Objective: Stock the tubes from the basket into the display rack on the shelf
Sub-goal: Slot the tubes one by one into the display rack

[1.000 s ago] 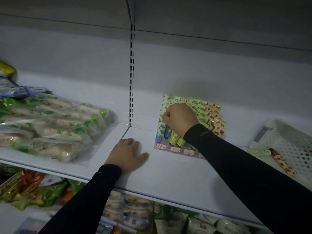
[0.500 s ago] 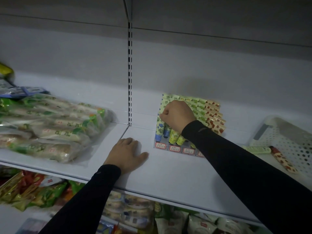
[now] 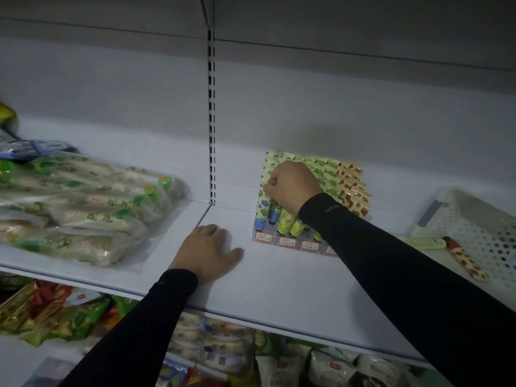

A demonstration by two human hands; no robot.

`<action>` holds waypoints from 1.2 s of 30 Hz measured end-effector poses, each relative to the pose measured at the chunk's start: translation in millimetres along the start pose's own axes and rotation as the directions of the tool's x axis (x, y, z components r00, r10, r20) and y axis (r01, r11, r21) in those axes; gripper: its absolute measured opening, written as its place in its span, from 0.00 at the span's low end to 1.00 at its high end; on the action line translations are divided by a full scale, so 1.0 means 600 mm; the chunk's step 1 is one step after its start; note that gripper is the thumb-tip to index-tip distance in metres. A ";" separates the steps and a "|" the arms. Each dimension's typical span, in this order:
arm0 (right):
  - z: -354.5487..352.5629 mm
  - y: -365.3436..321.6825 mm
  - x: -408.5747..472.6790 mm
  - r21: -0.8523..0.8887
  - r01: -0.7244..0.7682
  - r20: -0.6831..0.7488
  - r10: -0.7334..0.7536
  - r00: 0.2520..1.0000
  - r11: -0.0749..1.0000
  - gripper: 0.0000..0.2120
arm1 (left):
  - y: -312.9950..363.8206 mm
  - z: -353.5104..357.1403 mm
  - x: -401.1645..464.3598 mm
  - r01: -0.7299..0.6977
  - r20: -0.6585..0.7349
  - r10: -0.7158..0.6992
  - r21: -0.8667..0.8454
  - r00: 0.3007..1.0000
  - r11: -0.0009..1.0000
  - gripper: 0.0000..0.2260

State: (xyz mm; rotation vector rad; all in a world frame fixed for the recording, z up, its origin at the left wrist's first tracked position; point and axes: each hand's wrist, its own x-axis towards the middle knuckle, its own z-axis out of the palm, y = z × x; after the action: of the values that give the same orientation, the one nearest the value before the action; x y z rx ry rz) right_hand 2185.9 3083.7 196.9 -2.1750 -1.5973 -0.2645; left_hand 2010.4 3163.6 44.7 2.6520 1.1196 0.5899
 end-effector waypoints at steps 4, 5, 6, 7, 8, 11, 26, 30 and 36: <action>-0.003 -0.002 -0.001 -0.070 0.020 0.046 -0.017 0.999 0.997 0.21 | 0.005 -0.006 -0.002 -0.004 0.009 0.004 0.011 1.000 1.000 0.26; -0.004 -0.002 -0.001 -0.080 0.030 0.055 -0.025 0.998 0.996 0.21 | 0.005 -0.006 -0.002 -0.001 0.010 0.001 0.011 1.000 1.000 0.25; -0.005 -0.003 -0.001 -0.082 0.036 0.062 -0.031 0.998 0.996 0.22 | 0.004 -0.006 -0.003 0.001 0.012 -0.001 0.009 1.000 1.000 0.24; -0.006 -0.004 -0.002 -0.080 0.041 0.063 -0.036 0.997 0.996 0.22 | 0.004 -0.006 -0.003 0.003 0.012 -0.003 0.005 1.000 1.000 0.24; -0.007 -0.005 -0.003 -0.076 0.045 0.063 -0.040 0.997 0.996 0.22 | 0.003 -0.006 -0.003 0.005 0.011 -0.005 -0.002 1.000 1.000 0.24; -0.009 -0.010 -0.005 -0.063 0.061 0.044 -0.058 0.997 0.996 0.23 | 0.004 -0.006 -0.004 0.021 0.014 -0.021 -0.020 1.000 1.000 0.24; -0.084 0.047 -0.077 0.140 0.096 -0.186 -0.069 0.980 0.985 0.15 | 0.027 -0.038 -0.019 0.074 0.069 -0.073 -0.016 0.995 0.997 0.33; -0.113 0.102 -0.132 0.162 0.069 -0.233 -0.030 0.972 0.984 0.17 | 0.053 -0.056 -0.033 0.048 0.026 -0.047 -0.045 0.999 0.998 0.40; -0.135 0.191 -0.219 0.209 -0.040 -0.265 0.096 0.960 0.977 0.17 | 0.156 -0.066 -0.060 -0.126 -0.036 0.122 -0.123 0.992 0.984 0.35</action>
State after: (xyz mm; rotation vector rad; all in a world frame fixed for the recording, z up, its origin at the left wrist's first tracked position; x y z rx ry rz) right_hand 2259.8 2906.3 191.4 -1.9396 -1.3323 -0.3491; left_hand 2030.2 3074.2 101.4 2.6263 0.8977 0.6990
